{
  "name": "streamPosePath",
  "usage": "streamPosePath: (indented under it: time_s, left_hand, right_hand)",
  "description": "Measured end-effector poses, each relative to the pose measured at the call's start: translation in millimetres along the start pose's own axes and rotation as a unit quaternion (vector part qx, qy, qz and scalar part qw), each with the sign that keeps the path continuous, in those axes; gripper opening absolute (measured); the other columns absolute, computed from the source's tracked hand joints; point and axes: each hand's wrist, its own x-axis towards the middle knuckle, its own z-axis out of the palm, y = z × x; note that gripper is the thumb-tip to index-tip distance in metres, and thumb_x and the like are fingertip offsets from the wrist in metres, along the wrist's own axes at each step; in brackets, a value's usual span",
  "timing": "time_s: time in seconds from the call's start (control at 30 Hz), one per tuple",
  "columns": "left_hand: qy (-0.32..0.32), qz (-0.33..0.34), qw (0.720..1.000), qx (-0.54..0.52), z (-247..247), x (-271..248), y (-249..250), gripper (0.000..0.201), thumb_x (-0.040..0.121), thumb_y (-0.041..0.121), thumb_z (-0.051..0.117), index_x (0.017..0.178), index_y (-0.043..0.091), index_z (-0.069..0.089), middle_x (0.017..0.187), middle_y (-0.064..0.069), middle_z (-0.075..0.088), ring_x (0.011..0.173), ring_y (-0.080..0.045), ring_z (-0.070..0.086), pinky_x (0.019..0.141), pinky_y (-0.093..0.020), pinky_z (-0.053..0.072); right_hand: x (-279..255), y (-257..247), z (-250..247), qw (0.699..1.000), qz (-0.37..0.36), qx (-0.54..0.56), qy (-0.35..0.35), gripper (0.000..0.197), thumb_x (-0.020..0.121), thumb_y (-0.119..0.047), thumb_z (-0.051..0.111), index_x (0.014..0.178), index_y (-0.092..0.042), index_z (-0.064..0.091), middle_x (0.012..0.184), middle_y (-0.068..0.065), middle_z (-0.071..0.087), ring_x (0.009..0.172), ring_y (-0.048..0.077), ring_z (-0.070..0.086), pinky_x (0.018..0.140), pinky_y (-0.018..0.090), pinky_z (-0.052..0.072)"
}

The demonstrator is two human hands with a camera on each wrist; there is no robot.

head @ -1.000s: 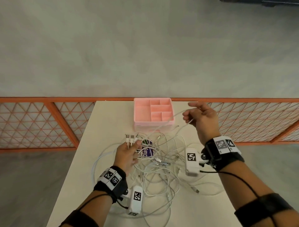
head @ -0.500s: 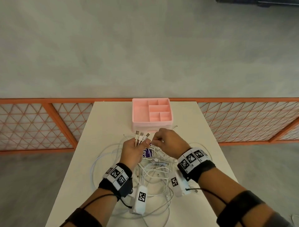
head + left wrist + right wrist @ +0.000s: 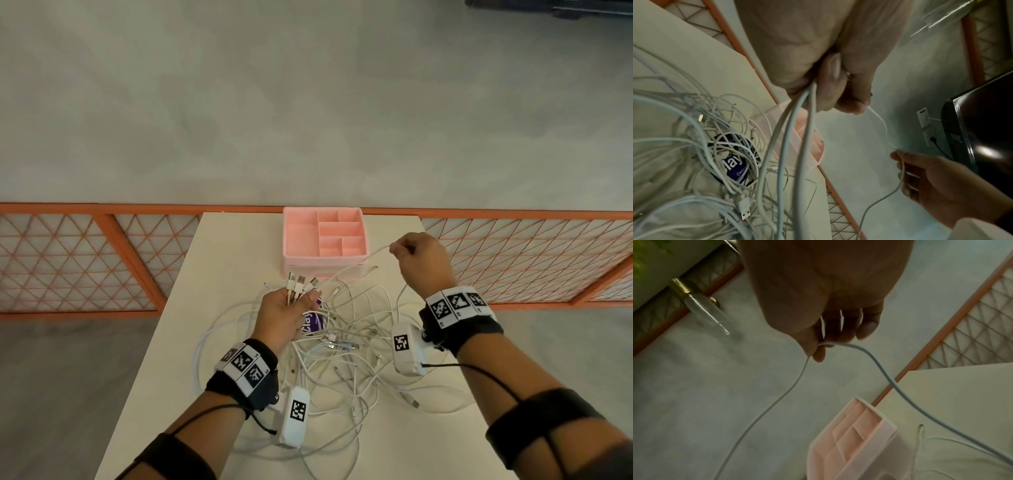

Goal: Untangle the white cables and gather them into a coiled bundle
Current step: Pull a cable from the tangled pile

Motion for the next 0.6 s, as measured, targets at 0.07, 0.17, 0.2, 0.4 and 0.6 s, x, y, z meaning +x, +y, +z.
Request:
streamPosePath:
  time_s: [0.07, 0.17, 0.2, 0.4, 0.6]
  left_hand:
    - [-0.003, -0.002, 1.0, -0.007, -1, -1, 1, 0.025, 0.089, 0.024, 0.073, 0.088, -0.001, 0.071, 0.077, -0.017, 0.057, 0.043, -0.012, 0.024, 0.042, -0.02, 0.021]
    - [0.009, -0.013, 0.999, -0.032, -8, -2, -2, 0.028, 0.094, 0.024, 0.066, 0.096, -0.004, 0.069, 0.062, -0.002, 0.055, 0.042, -0.009, 0.026, 0.041, -0.019, 0.02]
    - [0.011, -0.013, 0.999, -0.039, -12, -3, -5, 0.027, 0.097, 0.025, 0.062, 0.096, -0.002, 0.069, 0.058, 0.0, 0.049, 0.041, -0.008, 0.026, 0.041, -0.018, 0.02]
    - [0.046, -0.026, 0.995, -0.089, -19, -1, -12, 0.03, 0.104, 0.029, 0.048, 0.09, 0.006, 0.061, 0.049, 0.007, 0.035, 0.038, -0.006, 0.024, 0.038, -0.015, 0.02]
    - [0.014, -0.022, 0.991, -0.128, -1, -3, 1, 0.027, 0.106, 0.018, 0.042, 0.086, 0.007, 0.057, 0.051, 0.006, 0.031, 0.039, -0.005, 0.025, 0.038, -0.015, 0.019]
  right_hand:
    - [0, 13, -6, 0.998, 0.04, 0.03, 0.032, 0.014, 0.094, -0.019, 0.06, 0.089, -0.011, 0.069, 0.077, 0.002, 0.065, 0.068, 0.019, 0.058, 0.062, 0.026, 0.039]
    - [6, 39, -26, 0.978, 0.139, 0.1, 0.116, 0.017, 0.094, -0.02, 0.057, 0.098, -0.01, 0.07, 0.083, 0.006, 0.068, 0.072, 0.024, 0.062, 0.067, 0.034, 0.05]
    - [6, 49, -35, 0.968, 0.174, 0.124, 0.134, 0.019, 0.095, -0.02, 0.055, 0.101, -0.009, 0.069, 0.082, 0.008, 0.068, 0.07, 0.025, 0.063, 0.069, 0.039, 0.055]
    - [-4, 122, -75, 0.904, 0.346, 0.198, 0.153, 0.022, 0.099, -0.013, 0.049, 0.115, -0.003, 0.06, 0.088, 0.018, 0.07, 0.074, 0.028, 0.069, 0.079, 0.039, 0.06]
    - [-35, 157, -56, 0.88, 0.451, 0.149, -0.021, 0.023, 0.099, -0.011, 0.056, 0.105, 0.011, 0.057, 0.056, 0.02, 0.059, 0.05, 0.02, 0.061, 0.062, 0.027, 0.057]
